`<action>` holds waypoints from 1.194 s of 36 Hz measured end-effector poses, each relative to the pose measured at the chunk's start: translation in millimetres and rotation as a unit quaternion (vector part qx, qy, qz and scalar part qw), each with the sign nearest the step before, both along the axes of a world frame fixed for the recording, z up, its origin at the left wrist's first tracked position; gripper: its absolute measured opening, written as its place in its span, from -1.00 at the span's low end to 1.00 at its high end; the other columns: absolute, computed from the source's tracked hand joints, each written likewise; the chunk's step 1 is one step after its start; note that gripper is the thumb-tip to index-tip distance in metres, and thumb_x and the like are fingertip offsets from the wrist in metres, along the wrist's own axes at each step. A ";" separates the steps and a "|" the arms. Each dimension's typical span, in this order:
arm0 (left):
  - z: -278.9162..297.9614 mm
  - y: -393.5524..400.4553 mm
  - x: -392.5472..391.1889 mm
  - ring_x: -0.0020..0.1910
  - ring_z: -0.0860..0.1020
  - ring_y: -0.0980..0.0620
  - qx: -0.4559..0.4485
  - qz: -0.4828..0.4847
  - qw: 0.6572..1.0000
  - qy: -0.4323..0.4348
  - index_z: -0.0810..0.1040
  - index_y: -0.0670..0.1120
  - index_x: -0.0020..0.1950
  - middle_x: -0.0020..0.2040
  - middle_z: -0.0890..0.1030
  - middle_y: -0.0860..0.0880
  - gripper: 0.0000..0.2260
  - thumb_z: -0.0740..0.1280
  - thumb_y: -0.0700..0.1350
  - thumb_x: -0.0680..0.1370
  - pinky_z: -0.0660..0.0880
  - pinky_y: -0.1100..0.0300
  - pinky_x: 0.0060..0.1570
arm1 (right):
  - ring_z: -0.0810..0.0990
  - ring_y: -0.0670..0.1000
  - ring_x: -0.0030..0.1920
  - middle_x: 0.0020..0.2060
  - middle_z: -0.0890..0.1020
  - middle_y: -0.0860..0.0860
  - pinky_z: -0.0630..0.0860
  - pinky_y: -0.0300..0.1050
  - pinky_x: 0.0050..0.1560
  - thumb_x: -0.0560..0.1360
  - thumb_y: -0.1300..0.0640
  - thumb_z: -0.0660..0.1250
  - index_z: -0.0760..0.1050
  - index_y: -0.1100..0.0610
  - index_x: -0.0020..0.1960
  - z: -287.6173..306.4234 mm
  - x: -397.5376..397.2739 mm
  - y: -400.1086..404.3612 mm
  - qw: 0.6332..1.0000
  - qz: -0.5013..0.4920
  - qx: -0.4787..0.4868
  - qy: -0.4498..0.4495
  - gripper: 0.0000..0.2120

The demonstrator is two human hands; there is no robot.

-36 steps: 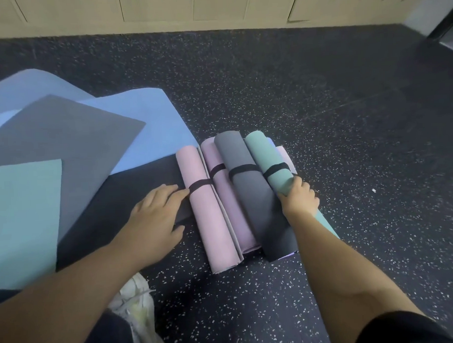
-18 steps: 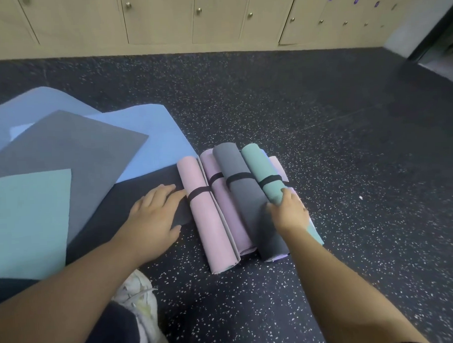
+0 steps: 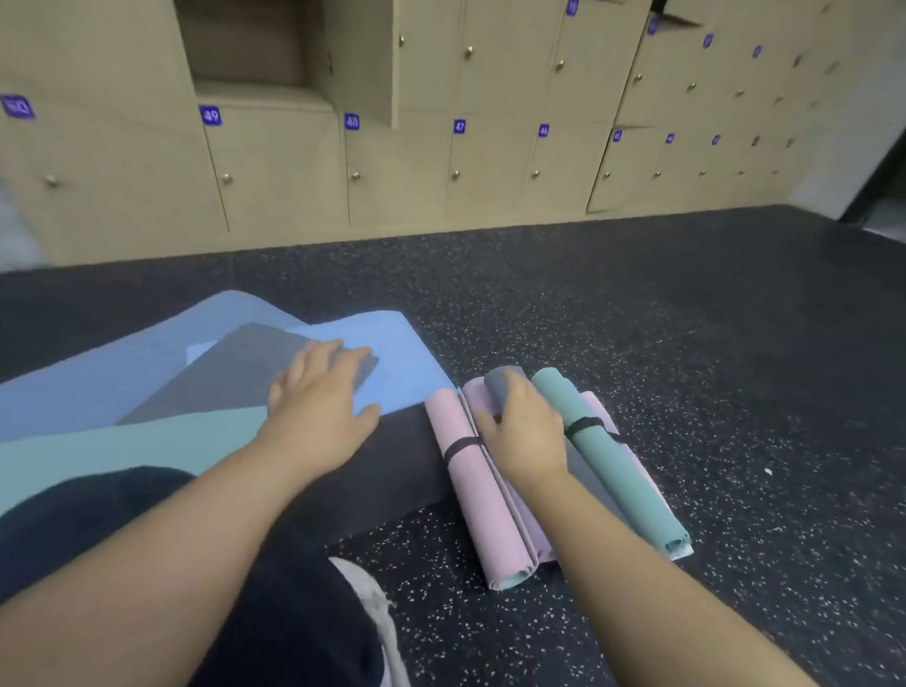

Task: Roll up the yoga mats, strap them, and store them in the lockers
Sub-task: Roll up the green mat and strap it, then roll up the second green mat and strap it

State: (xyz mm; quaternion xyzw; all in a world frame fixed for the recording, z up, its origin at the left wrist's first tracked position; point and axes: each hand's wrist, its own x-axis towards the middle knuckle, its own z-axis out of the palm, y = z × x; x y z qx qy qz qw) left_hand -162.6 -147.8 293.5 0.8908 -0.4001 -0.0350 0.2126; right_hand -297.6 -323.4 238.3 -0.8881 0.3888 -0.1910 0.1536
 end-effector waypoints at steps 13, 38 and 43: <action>47.9 153.1 53.8 0.54 0.01 -0.03 -0.068 0.147 0.984 -0.074 0.30 0.00 0.47 0.51 0.21 -0.02 -0.56 0.26 -0.01 0.59 0.07 -0.07 0.44 | 0.36 0.06 0.37 0.38 0.41 0.04 0.31 -0.03 0.32 0.63 -0.04 0.17 0.19 0.13 0.51 111.1 68.1 118.2 0.979 0.168 -0.077 -0.087 -0.49; -117.8 272.6 119.9 0.46 0.20 -0.11 0.061 0.273 0.946 0.165 0.19 -0.01 0.52 0.50 0.16 -0.09 -0.50 0.23 -0.01 0.61 0.29 -0.01 0.36 | 0.44 0.14 0.29 0.34 0.42 0.11 0.45 0.10 0.18 0.61 -0.02 0.22 0.17 0.12 0.47 21.4 197.9 187.9 0.941 0.281 -0.010 0.189 -0.49; -152.4 270.1 129.3 0.50 0.12 -0.07 0.150 0.231 0.946 0.168 0.12 0.08 0.53 0.54 0.08 -0.05 -0.49 0.21 0.02 0.62 0.27 0.00 0.36 | 0.42 0.15 0.31 0.40 0.36 0.09 0.45 0.06 0.19 0.61 -0.05 0.22 0.16 0.13 0.48 -17.6 231.5 207.1 0.926 0.314 -0.010 0.211 -0.47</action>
